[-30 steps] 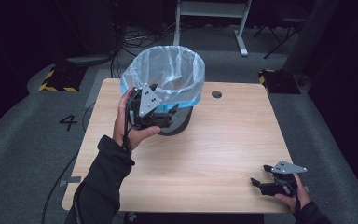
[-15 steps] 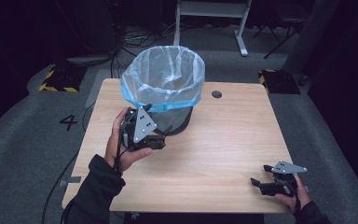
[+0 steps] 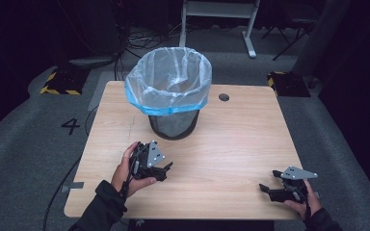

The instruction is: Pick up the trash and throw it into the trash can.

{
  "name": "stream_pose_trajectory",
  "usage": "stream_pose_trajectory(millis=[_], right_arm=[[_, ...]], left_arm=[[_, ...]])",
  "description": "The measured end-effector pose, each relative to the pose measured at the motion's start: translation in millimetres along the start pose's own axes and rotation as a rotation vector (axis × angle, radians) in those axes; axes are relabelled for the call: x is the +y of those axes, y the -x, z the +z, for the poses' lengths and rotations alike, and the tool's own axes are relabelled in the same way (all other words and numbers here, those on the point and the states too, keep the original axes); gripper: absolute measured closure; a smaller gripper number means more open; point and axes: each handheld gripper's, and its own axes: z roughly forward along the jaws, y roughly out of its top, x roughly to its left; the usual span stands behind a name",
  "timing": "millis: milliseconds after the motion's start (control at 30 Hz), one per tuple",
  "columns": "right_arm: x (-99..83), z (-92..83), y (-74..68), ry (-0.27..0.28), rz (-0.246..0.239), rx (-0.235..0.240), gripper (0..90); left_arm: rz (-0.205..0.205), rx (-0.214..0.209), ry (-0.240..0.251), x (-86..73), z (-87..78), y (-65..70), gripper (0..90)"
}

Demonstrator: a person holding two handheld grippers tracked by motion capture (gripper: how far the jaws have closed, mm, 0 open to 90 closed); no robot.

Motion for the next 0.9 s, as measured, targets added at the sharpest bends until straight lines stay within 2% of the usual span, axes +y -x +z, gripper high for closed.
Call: stream_pose_trajectory(millis=[167, 333, 400, 533, 700, 767, 900], right_arm=[[0.0, 0.0, -0.1, 0.000, -0.001, 0.000, 17.9], [-0.1, 0.0, -0.5, 0.003, -0.001, -0.005, 17.6], [-0.2, 0.0, -0.3, 0.002, -0.001, -0.005, 17.5], [-0.1, 0.0, -0.4, 0.002, -0.001, -0.005, 17.5], [-0.1, 0.0, -0.7, 0.002, 0.000, -0.006, 17.5], [-0.2, -0.1, -0.7, 0.003, -0.003, -0.007, 17.5], [-0.2, 0.0, -0.2, 0.002, -0.001, -0.004, 17.5]], left_arm=[[-0.020, -0.034, -0.074, -27.2, 15.1, 6.0, 16.1], [-0.028, -0.046, -0.142, -42.4, 21.1, 9.7, 16.3], [-0.047, -0.071, -0.141, -47.8, 21.7, 10.2, 16.4], [-0.077, -0.072, -0.129, -53.2, 19.2, 7.0, 16.5], [-0.192, -0.137, -0.084, -61.1, 25.1, 2.3, 15.4], [-0.212, -0.156, -0.093, -61.3, 26.0, -0.4, 15.2], [-0.212, -0.160, -0.092, -61.4, 26.3, -0.7, 14.9]])
